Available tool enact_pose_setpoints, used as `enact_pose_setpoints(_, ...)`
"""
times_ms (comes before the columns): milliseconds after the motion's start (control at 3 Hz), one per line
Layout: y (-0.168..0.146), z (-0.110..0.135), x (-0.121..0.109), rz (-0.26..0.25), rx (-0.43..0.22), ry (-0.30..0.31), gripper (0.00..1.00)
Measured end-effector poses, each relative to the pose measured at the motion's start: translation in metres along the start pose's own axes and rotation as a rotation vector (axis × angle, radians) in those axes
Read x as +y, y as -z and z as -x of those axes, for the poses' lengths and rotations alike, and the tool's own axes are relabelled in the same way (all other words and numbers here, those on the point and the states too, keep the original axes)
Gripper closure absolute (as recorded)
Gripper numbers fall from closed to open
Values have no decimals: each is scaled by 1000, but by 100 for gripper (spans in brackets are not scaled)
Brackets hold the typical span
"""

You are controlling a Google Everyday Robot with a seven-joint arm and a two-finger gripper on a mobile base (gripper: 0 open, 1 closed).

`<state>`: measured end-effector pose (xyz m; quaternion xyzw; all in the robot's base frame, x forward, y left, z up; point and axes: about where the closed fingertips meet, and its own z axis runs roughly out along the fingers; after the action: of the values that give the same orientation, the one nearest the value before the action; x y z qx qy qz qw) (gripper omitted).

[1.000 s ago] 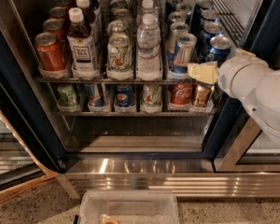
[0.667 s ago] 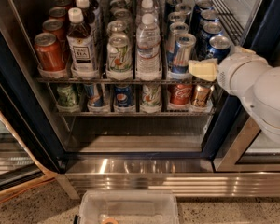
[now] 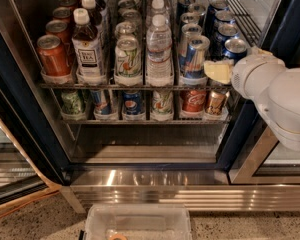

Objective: Pick pepsi can from top shelf of fridge

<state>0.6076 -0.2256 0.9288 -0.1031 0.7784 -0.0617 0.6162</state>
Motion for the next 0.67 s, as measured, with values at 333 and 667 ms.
enact_pose_setpoints(333,-7,1,-2,-16,1,-5,19)
enact_pose_setpoints(667,-11,2,-1,-25,3,-8,18)
